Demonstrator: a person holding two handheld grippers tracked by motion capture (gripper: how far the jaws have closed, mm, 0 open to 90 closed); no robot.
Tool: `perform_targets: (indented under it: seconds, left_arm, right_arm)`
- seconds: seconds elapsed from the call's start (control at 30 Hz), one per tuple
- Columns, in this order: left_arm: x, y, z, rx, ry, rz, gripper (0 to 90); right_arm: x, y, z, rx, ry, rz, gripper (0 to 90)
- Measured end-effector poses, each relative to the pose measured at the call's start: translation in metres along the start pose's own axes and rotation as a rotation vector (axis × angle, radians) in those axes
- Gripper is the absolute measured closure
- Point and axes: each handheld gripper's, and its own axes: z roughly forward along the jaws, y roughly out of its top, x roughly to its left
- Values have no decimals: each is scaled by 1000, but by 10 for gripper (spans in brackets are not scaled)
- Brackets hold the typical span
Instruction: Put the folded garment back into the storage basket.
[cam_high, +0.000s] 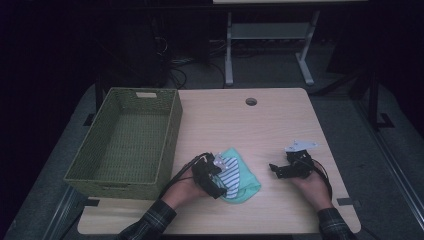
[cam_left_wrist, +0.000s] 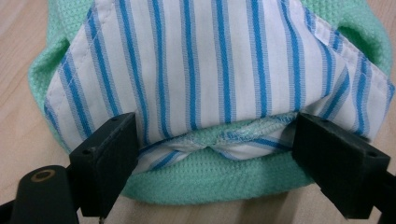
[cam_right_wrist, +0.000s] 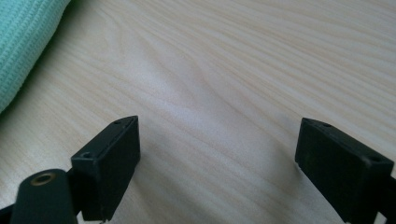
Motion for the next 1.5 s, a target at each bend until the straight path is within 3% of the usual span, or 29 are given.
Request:
perform_targets:
  seconds: [0.13,0.3,0.77,0.87,1.07,1.27,1.5]
  left_arm:
    - [2,0,-2,0,4,-3,176]
    - [6,-1,-5,-10,8,-12,276]
    - [18,-3,-8,-46,40,-26,732]
    - [19,-3,-8,-48,42,-32,783]
    - [19,-3,-8,-48,47,-33,810]
    - [21,-2,-12,-59,26,-50,814]
    - [22,1,-25,-94,-21,-97,813]
  right_arm:
    - [-3,-2,3,-17,25,30,113]
    - [-4,-2,4,-18,24,34,104]
    - [-4,-2,4,-16,20,39,102]
    - [-4,-2,4,-16,20,39,102]
    - [-4,-2,4,-16,19,40,102]
    - [-4,-2,4,-14,20,43,103]
    - [-4,-2,4,-13,20,46,103]
